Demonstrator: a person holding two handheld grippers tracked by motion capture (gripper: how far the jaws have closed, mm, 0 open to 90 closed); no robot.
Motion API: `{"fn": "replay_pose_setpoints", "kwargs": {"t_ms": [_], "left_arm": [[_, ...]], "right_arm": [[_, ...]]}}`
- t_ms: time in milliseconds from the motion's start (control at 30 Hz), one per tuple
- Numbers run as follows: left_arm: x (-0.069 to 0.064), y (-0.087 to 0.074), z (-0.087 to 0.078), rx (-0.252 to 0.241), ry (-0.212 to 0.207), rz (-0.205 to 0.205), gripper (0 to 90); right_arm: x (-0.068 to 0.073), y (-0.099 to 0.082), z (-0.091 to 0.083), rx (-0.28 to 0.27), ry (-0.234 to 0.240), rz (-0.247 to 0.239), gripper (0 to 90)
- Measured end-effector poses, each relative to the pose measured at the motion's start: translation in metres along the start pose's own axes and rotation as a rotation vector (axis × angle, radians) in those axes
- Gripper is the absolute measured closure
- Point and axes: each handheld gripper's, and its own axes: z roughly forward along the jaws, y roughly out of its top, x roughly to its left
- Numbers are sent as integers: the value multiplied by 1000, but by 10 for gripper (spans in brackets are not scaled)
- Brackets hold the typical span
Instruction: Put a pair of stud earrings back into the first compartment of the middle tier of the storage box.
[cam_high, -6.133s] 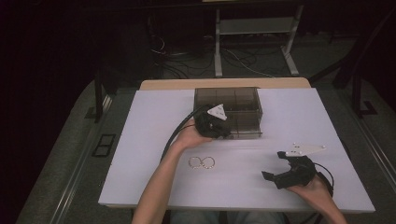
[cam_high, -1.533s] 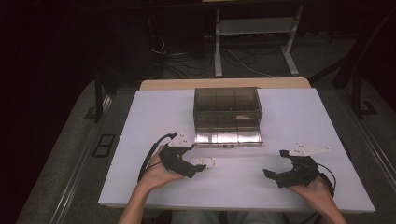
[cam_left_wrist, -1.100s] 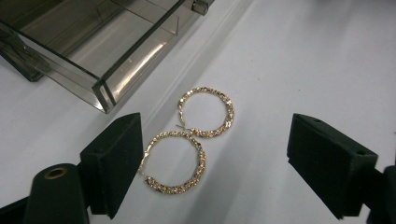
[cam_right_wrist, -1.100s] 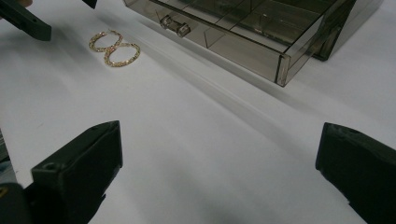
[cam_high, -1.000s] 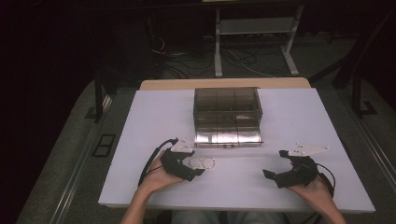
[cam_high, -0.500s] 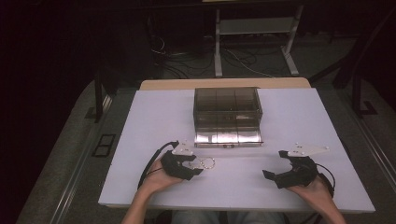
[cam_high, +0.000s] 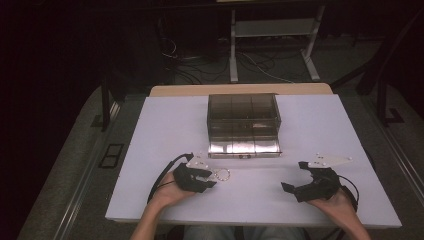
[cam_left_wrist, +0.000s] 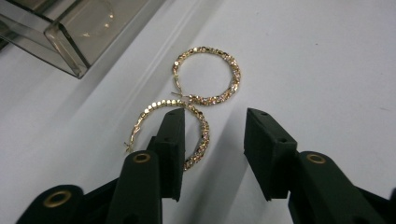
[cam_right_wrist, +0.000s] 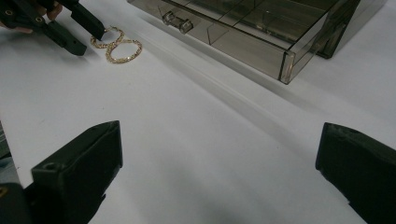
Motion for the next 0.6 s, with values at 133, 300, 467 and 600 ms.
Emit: {"fn": "replay_pose_setpoints", "kwargs": {"t_ms": [133,300,467,600], "left_arm": [[0,0,0,7,6,8,660],[0,0,-1,9,10,16,770],[2,0,0,13,-6,-16,841],[7,0,-1,15,-36,-88,855]], "right_arm": [[0,0,0,1,0,1,0],[0,0,0,2,-2,1,0],[0,0,0,5,-6,2,0],[-1,0,1,4,-7,1,0]]}}
